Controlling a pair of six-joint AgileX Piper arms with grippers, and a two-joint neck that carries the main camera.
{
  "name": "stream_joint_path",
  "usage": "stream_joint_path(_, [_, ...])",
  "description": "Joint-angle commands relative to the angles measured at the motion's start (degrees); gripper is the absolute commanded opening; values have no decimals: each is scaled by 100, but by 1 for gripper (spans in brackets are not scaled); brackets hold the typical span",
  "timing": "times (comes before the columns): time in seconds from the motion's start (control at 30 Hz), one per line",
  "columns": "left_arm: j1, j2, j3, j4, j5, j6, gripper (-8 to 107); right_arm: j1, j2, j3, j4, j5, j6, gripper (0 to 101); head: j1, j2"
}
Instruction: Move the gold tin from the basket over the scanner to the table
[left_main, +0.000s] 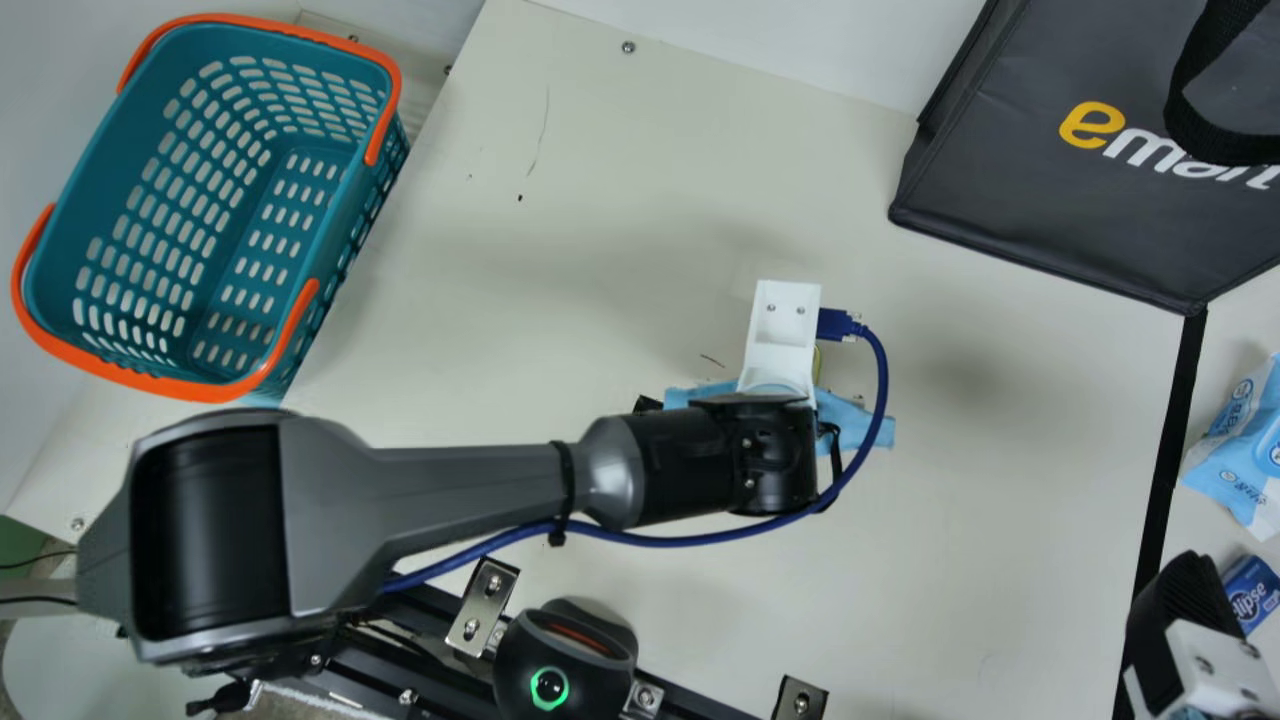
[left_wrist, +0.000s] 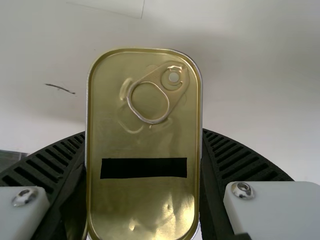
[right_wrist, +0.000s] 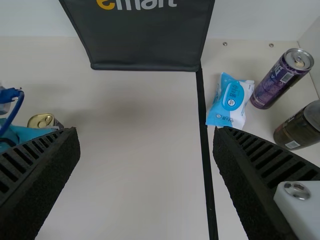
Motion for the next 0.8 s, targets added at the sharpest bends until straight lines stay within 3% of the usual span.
stream_joint_path(0.0, [9, 77, -35, 0, 0, -54, -8, 0, 0, 0, 0, 0, 0, 95, -166, 14])
stream_joint_path(0.1, [20, 181, -85, -2, -7, -122, -6, 0, 0, 0, 0, 0, 0, 95, -166, 14])
stream_joint_path(0.77, [107, 291, -39, -355, -286, -152, 60, 0, 0, 0, 0, -6, 0, 95, -166, 14])
